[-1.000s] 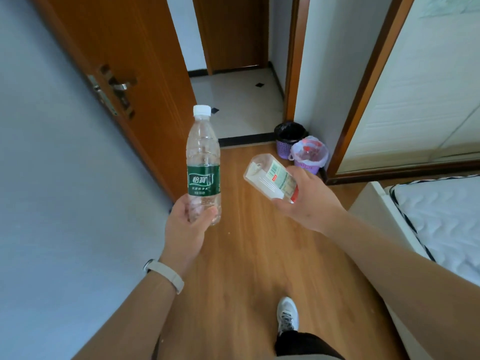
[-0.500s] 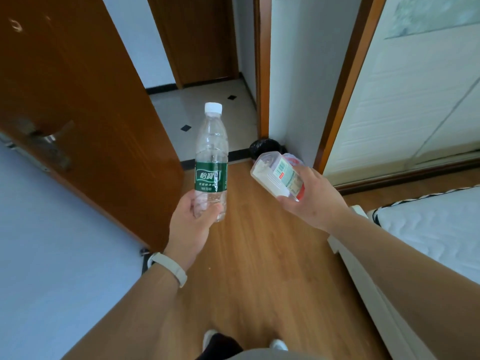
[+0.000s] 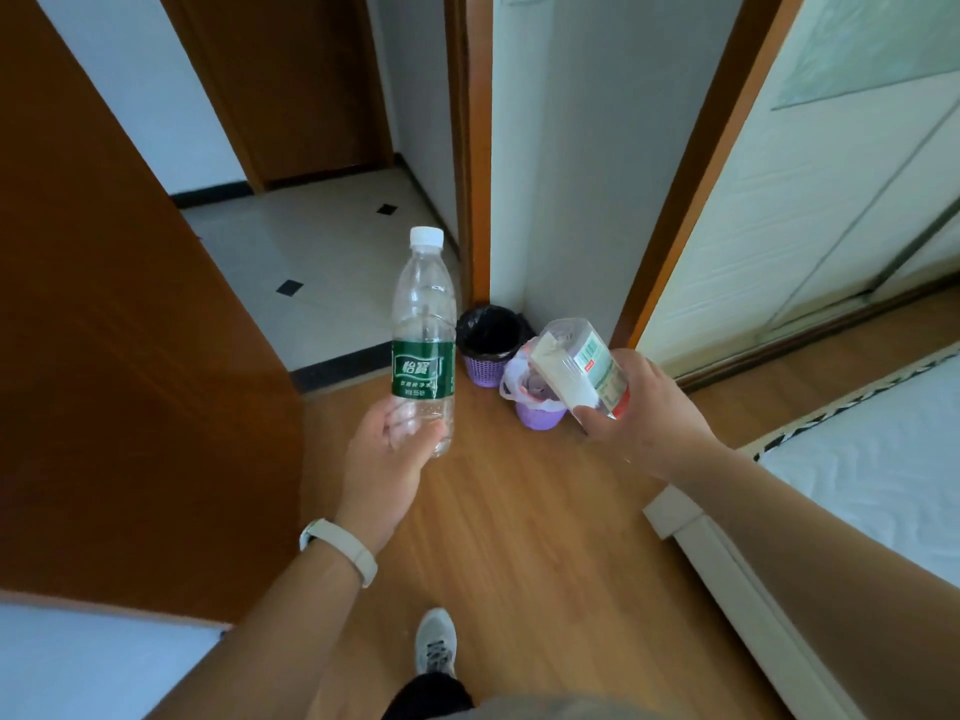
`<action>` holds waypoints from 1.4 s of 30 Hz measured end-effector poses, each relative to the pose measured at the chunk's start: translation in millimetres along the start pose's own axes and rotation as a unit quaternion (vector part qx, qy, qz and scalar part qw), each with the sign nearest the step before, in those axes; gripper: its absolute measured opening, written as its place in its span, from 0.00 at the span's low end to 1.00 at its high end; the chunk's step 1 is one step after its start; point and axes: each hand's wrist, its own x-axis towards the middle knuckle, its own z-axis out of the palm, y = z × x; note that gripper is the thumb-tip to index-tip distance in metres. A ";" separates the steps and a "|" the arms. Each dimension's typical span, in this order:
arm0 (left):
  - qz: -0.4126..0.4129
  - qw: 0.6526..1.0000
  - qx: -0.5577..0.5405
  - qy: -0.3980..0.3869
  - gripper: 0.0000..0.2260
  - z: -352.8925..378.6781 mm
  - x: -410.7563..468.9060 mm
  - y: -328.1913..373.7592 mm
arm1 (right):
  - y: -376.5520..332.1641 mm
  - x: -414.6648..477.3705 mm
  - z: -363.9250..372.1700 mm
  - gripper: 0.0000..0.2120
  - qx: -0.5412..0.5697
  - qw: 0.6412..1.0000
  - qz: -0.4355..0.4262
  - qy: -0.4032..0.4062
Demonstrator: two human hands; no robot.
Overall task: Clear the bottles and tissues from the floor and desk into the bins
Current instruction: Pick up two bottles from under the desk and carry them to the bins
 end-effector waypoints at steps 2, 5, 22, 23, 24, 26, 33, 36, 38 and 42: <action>0.000 0.999 -0.020 -0.028 0.15 -13.1 37.0 -0.4 | -20.1 27.9 9.7 0.36 -0.015 1.000 0.012 0.009; 0.002 0.997 -0.040 -0.063 0.17 -27.1 86.1 -0.7 | -46.2 62.8 21.2 0.34 -0.018 0.999 0.031 0.027; -0.006 0.989 -0.018 -0.144 0.15 13.7 260.6 -2.0 | -33.0 193.2 49.8 0.33 0.002 0.992 0.121 0.036; -0.011 0.989 -0.014 -0.146 0.16 20.7 272.9 -2.1 | -27.2 206.7 53.6 0.33 0.006 0.992 0.120 0.034; -0.015 0.989 -0.007 -0.148 0.16 28.2 286.4 -2.2 | -20.1 221.4 57.1 0.32 0.010 0.993 0.118 0.031; -0.016 0.989 0.012 -0.149 0.16 45.6 313.3 -3.0 | -3.9 251.6 61.7 0.32 0.026 0.993 0.112 0.028; -0.045 0.981 0.071 -0.174 0.15 139.3 410.2 9.4 | 72.3 362.8 55.7 0.32 0.069 0.986 0.149 0.012; -0.049 0.976 0.089 -0.191 0.13 179.5 442.8 12.6 | 102.5 401.7 53.2 0.31 0.088 0.982 0.166 0.004; -0.055 0.973 0.103 -0.199 0.12 200.4 461.0 10.7 | 120.0 421.3 54.5 0.32 0.096 0.980 0.172 0.002; -0.081 0.966 0.131 -0.210 0.12 224.0 487.8 -4.9 | 147.7 447.9 63.1 0.32 0.113 0.974 0.195 -0.001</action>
